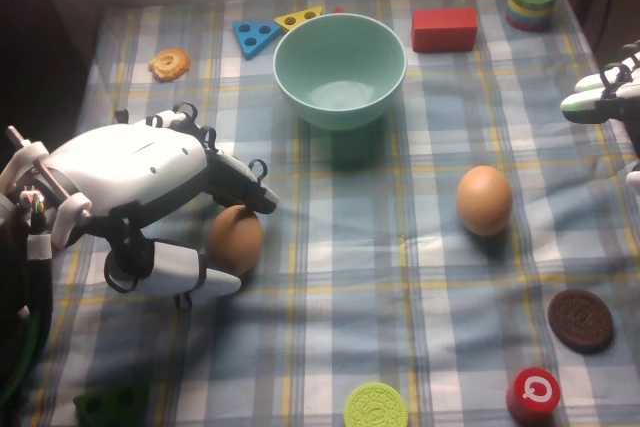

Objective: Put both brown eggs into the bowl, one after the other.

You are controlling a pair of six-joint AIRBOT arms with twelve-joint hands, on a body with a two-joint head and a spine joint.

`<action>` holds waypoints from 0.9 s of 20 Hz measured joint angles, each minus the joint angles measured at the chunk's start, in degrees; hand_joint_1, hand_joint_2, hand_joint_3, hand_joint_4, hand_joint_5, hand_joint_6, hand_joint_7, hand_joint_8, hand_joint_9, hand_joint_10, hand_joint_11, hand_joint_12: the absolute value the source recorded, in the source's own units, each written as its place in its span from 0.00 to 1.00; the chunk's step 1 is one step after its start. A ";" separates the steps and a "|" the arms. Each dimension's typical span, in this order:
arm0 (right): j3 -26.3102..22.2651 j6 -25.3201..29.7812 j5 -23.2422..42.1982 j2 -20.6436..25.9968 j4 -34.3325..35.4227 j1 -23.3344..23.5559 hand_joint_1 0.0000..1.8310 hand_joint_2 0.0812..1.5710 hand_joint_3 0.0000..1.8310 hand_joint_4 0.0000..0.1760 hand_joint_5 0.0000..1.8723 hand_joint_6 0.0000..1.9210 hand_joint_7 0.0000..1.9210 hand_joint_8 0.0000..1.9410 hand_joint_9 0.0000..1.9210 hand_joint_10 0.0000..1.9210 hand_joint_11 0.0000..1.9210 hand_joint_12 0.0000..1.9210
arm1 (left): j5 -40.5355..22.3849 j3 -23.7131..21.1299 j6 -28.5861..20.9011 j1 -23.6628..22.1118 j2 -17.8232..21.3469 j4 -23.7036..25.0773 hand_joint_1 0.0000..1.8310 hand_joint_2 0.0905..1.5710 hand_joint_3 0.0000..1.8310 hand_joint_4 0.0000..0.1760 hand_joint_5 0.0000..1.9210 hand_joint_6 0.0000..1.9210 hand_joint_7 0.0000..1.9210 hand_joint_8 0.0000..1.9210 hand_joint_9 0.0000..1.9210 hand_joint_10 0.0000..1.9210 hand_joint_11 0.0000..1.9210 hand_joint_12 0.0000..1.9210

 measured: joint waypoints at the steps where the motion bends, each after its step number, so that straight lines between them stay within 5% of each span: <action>1: 0.00 0.00 0.00 0.00 0.00 0.00 0.35 0.85 0.00 0.00 0.33 0.00 0.35 0.00 0.34 0.00 0.27 0.20 | 0.17 0.07 -0.02 -0.17 -0.02 -0.07 0.56 0.65 0.00 0.50 0.43 0.00 0.41 0.00 0.33 0.00 0.00 0.45; 5: 0.00 0.15 -0.15 0.00 0.11 0.00 0.34 0.85 0.00 0.00 0.33 0.00 0.35 0.00 0.35 0.00 0.27 0.20 | 0.39 0.50 -0.07 -0.17 -0.09 -0.44 0.56 0.65 0.00 0.46 0.43 0.00 0.42 0.00 0.34 0.00 0.01 0.43; 7: 0.00 0.17 -0.20 0.00 0.13 -0.02 0.34 0.86 0.00 0.00 0.33 0.00 0.35 0.00 0.35 0.00 0.27 0.20 | 0.50 0.63 -0.11 -0.24 -0.13 -0.76 0.57 0.66 0.00 0.31 0.43 0.00 0.48 0.01 0.45 0.03 0.00 0.44; 8: 0.00 0.17 -0.24 0.00 0.13 -0.02 0.34 0.85 0.00 0.00 0.33 0.00 0.35 0.00 0.35 0.00 0.27 0.20 | 0.57 0.74 -0.02 -0.37 -0.17 -1.18 0.71 0.66 0.00 0.17 0.48 0.00 0.58 0.30 0.57 0.08 0.04 0.42; 9: 0.00 0.17 -0.24 0.00 0.13 -0.02 0.34 0.85 0.00 0.00 0.34 0.00 0.36 0.00 0.35 0.00 0.27 0.20 | 0.37 1.03 -0.04 -0.42 -0.39 -1.51 0.75 0.63 0.00 0.12 0.51 0.00 0.61 0.34 0.67 0.12 0.06 0.40; 10: 0.00 0.20 -0.22 0.00 0.13 -0.02 0.34 0.85 0.00 0.00 0.34 0.00 0.36 0.00 0.35 0.00 0.28 0.20 | 0.22 1.18 0.17 -0.42 -0.48 -1.95 0.70 0.65 0.00 0.00 0.56 0.39 0.58 0.41 0.70 0.16 0.07 0.41; 11: 0.00 0.20 -0.24 0.00 0.13 -0.02 0.34 0.85 0.00 0.00 0.34 0.00 0.36 0.00 0.35 0.00 0.28 0.20 | 0.17 1.33 0.09 -0.42 -0.52 -2.19 0.80 0.62 0.00 0.00 0.51 0.14 0.63 0.27 0.62 0.40 0.06 0.42; 12: 0.00 0.20 -0.31 0.00 0.17 -0.02 0.34 0.85 0.00 0.00 0.34 0.00 0.36 0.00 0.35 0.00 0.28 0.20 | 0.09 1.60 0.04 -0.42 -0.81 -2.58 0.80 0.62 0.00 0.00 0.51 0.14 0.63 0.27 0.62 0.40 0.06 0.42; 14: 0.00 0.39 -0.24 0.00 0.13 -0.02 0.33 0.85 0.00 0.00 0.34 0.00 0.36 0.00 0.35 0.00 0.28 0.20 | 0.26 1.70 -0.04 -0.76 -0.98 -2.73 0.76 0.64 0.00 0.00 0.55 0.40 0.59 0.30 0.57 0.51 0.10 0.39; 18: 0.00 0.61 0.00 0.00 0.26 -0.42 0.34 0.86 0.00 0.00 0.34 0.00 0.37 0.00 0.36 0.00 0.28 0.20 | 0.11 1.70 0.17 -1.01 -1.16 -2.99 0.76 0.65 0.00 0.00 0.54 0.43 0.59 0.32 0.55 0.52 0.11 0.40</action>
